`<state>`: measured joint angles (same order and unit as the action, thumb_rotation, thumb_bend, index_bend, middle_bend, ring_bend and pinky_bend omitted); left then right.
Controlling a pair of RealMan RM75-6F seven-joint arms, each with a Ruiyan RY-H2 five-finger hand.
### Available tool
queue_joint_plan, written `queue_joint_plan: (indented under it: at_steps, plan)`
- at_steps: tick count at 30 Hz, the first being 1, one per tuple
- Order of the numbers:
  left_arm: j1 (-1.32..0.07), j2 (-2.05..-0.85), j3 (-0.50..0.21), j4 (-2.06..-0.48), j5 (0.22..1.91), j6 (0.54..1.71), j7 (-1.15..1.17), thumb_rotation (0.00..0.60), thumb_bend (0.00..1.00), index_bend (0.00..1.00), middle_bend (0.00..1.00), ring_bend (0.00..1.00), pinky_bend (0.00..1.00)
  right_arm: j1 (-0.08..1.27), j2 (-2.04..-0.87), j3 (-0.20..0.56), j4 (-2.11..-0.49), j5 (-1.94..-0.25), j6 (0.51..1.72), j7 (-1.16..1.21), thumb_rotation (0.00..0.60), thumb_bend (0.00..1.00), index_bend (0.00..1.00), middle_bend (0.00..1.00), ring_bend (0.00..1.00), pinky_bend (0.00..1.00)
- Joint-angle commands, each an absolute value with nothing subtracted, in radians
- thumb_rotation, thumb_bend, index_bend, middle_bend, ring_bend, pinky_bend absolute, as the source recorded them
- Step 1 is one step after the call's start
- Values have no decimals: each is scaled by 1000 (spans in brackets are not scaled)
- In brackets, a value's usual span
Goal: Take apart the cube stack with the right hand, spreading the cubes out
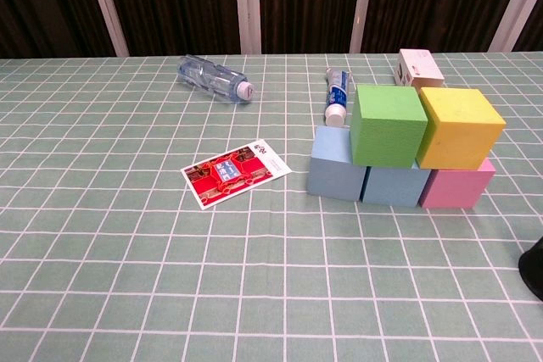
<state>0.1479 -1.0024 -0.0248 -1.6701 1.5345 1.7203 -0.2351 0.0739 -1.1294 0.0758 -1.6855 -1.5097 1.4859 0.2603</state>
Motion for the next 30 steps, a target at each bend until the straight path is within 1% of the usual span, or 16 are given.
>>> queue_joint_plan:
  at_steps: [1,8,15,18,21,23,25,27,30]
  plan:
    - [150,-1003,-23,-1670,1539,1725,-234,600,183,143,3,0,0,76,-1127,72,-1685,-1514,1480,265,600,211,8,20,41,0]
    - [153,-1008,-23,-1667,1547,1735,-229,600,183,143,3,0,0,80,-1125,70,-1683,-1519,1474,287,600,211,8,19,40,0]
    - [144,-1018,-34,-1666,1550,1737,-215,600,183,131,0,0,0,83,-1138,80,-1680,-1495,1467,280,600,211,7,2,3,0]
    - [146,-1026,-28,-1662,1563,1742,-196,600,183,121,0,0,0,81,-1139,82,-1683,-1494,1472,286,600,210,6,0,0,0]
    - [148,-1030,-26,-1659,1570,1750,-194,600,183,111,0,0,0,80,-1140,83,-1685,-1493,1475,289,600,195,6,0,0,0]
    - [149,-1033,-29,-1655,1570,1756,-192,600,183,107,0,0,0,84,-1141,85,-1687,-1496,1471,301,600,168,6,0,0,0]
    - [149,-1035,-33,-1652,1568,1761,-193,600,183,103,0,0,0,96,-1135,79,-1683,-1517,1454,347,600,156,6,0,0,0]
    - [148,-1038,-39,-1647,1569,1768,-196,600,184,100,0,0,0,113,-1119,70,-1688,-1540,1422,441,600,154,6,0,0,0]
    - [145,-1046,-45,-1637,1571,1774,-196,600,183,98,0,0,0,152,-1080,55,-1674,-1572,1356,573,600,154,4,0,0,0]
